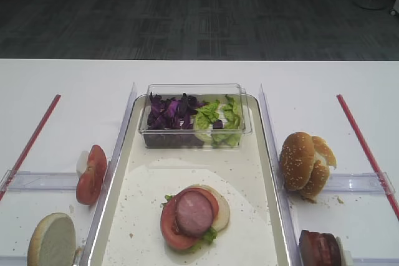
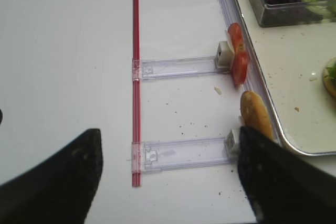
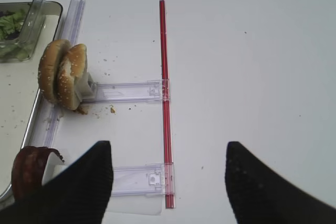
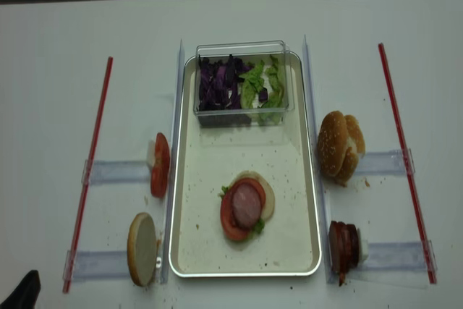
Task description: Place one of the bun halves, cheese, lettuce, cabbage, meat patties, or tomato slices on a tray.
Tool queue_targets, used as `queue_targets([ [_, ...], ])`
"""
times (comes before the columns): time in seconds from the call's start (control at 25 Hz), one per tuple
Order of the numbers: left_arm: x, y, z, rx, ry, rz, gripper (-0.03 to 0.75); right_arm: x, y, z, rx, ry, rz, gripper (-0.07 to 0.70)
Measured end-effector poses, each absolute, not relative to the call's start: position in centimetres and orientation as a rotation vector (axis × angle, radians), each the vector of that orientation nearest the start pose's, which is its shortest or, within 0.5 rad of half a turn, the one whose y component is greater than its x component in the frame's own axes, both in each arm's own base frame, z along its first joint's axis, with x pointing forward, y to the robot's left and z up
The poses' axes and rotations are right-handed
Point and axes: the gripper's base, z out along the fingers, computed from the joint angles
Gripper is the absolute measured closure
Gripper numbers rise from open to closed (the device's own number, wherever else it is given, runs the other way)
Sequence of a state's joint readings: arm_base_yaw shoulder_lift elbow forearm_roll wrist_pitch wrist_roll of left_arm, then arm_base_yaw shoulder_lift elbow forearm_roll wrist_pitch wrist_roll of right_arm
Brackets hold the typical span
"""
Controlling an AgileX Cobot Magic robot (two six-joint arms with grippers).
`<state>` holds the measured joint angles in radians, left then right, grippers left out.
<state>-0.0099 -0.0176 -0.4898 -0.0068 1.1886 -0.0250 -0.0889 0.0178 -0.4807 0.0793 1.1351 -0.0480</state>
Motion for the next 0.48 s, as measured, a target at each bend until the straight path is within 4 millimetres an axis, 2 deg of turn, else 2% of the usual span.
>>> queue_targets([
  [0.48, -1.23, -0.05, 26.43, -0.015, 2.165, -0.028, 0.223, -0.77, 0.34, 26.60, 0.010, 2.126, 0.041, 0.144],
])
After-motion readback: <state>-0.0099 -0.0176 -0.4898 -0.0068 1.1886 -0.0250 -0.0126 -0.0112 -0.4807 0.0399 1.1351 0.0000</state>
